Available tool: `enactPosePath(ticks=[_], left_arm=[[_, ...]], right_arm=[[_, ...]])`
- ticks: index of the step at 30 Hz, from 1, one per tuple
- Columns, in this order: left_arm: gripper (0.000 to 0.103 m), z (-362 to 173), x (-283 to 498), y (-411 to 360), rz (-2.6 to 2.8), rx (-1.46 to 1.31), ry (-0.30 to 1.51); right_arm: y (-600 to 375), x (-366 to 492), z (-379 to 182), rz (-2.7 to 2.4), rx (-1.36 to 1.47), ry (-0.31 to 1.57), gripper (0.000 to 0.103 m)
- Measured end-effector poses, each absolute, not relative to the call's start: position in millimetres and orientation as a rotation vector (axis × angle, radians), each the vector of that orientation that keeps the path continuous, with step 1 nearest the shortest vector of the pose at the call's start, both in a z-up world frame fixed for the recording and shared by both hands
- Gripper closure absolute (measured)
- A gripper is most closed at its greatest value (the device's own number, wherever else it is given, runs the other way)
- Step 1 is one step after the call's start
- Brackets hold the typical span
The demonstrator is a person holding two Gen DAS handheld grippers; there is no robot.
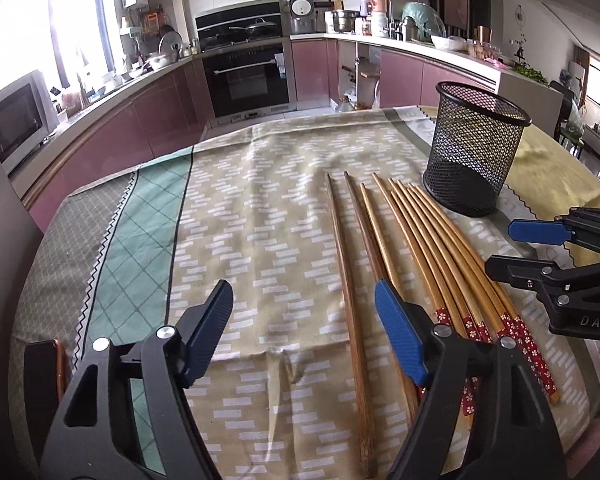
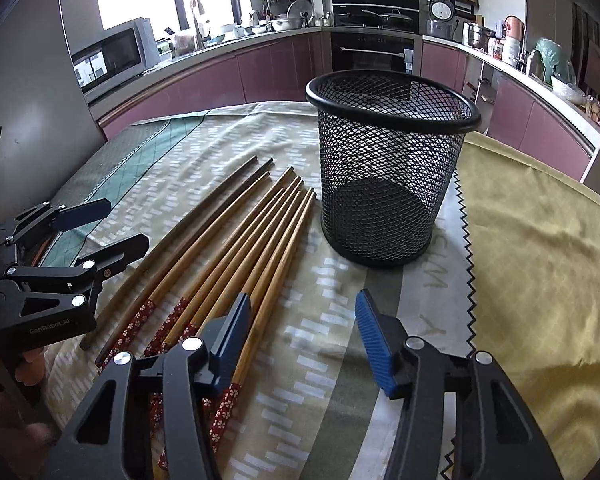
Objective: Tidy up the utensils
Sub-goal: 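Close the left tool on one wooden chopstick while the right tool grasps another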
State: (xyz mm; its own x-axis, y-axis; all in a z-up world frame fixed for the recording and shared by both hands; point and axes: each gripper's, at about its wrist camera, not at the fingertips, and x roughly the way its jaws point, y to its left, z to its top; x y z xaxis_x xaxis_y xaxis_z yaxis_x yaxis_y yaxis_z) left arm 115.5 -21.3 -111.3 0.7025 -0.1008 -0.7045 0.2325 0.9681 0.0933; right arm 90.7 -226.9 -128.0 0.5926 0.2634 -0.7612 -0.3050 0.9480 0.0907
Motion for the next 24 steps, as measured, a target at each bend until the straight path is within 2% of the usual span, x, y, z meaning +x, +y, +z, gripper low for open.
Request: enactPosePath(ticks=[5, 7, 14, 18, 20, 22, 24], left_arm=[[0.040, -119, 125, -26, -0.202, 0.196, 0.818], [0.045, -121, 129, -28, -0.209, 0.198, 0.831], [0.053, -124, 142, -39, -0.248, 0.205, 0.871], [0.060, -127, 160, -43, -0.268, 0.188, 0.896], [0.065, -127, 167, -45, -0.277, 0.180, 0.904], [0.076, -127, 174, -47, -0.278, 0.173, 0.911], [0.083, -127, 180, -50, -0.286, 0.163, 0.917]], right_arm=[[-230, 96, -130, 0.335, -0.051, 0.895, 0.056], [-229, 98, -131, 0.332, -0.063, 0.908, 0.063], [-223, 106, -131, 0.328, -0.114, 0.921, 0.069], [-220, 111, -131, 0.343, -0.114, 0.926, 0.080], [-220, 113, -131, 0.351, -0.099, 0.929, 0.085], [-222, 114, -131, 0.358, -0.083, 0.932, 0.094], [-225, 116, -132, 0.367, -0.058, 0.937, 0.096]])
